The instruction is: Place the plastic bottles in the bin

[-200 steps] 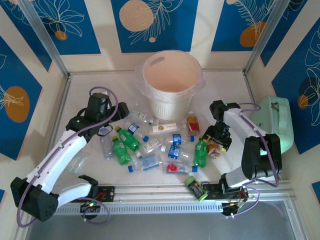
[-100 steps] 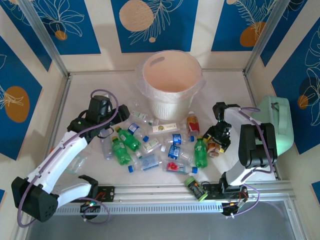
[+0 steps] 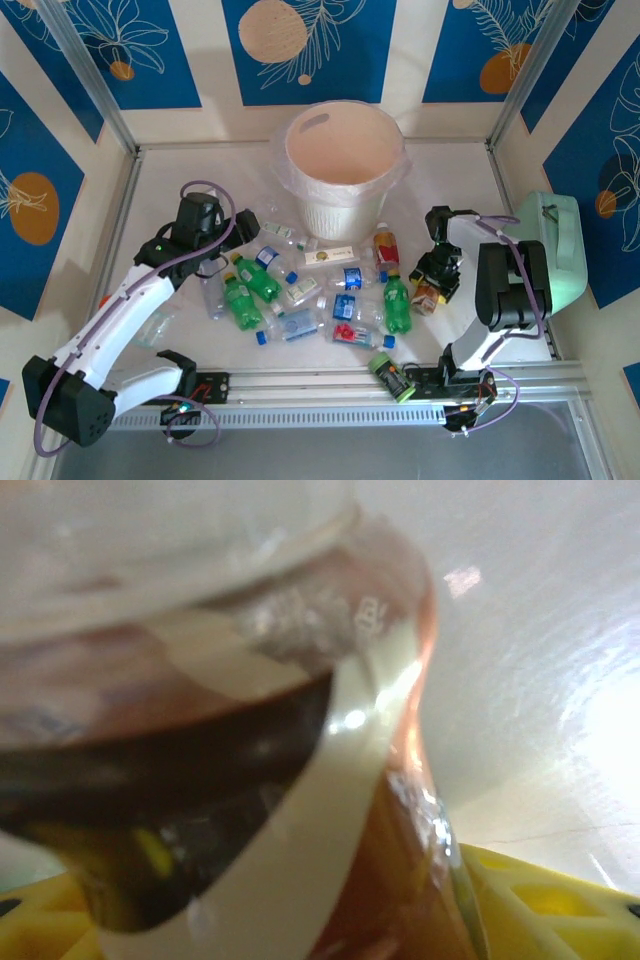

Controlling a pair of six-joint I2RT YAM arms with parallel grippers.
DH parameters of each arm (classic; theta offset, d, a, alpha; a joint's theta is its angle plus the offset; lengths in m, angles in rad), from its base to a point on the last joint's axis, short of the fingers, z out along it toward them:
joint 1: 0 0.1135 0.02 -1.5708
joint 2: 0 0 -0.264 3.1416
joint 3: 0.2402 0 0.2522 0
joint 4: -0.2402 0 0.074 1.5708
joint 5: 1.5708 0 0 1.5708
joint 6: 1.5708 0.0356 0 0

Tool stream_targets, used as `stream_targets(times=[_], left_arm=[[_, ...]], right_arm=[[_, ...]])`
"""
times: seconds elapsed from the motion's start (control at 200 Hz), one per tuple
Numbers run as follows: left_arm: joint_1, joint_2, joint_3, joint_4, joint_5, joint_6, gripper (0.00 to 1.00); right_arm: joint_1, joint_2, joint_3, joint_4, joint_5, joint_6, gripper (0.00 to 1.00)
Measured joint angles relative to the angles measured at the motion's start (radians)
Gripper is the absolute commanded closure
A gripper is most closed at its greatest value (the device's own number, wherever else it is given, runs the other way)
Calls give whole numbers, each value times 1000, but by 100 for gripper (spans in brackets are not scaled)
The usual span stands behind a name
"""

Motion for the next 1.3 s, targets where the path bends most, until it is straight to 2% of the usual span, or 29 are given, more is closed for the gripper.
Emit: stream_targets(times=[0.175, 0.335, 0.51, 0.645, 0.815, 1.08, 1.19, 1.301], left_arm=[[0, -8, 0, 0, -1, 0, 24], [0, -22, 25, -5, -13, 5, 22], [0, -23, 92, -3, -17, 11, 22], [0, -20, 118, 5, -16, 10, 22], [0, -6, 120, 8, -11, 3, 22], [0, -2, 78, 4, -9, -19, 23], [0, -3, 33, -13, -17, -40, 20], [4, -12, 10, -64, -40, -54, 18]], right_arm=[[19, -115, 26, -46, 26, 0, 41], [81, -256, 143, -101, 37, 0, 41], [123, -399, 371, -136, -8, -1, 42], [176, -414, 595, -136, -43, -12, 43], [272, -264, 942, -136, -86, -55, 43], [403, 201, 1502, -197, -82, -138, 42], [425, 348, 1640, -247, -67, -157, 34], [432, 412, 1662, -283, -59, -164, 28]])
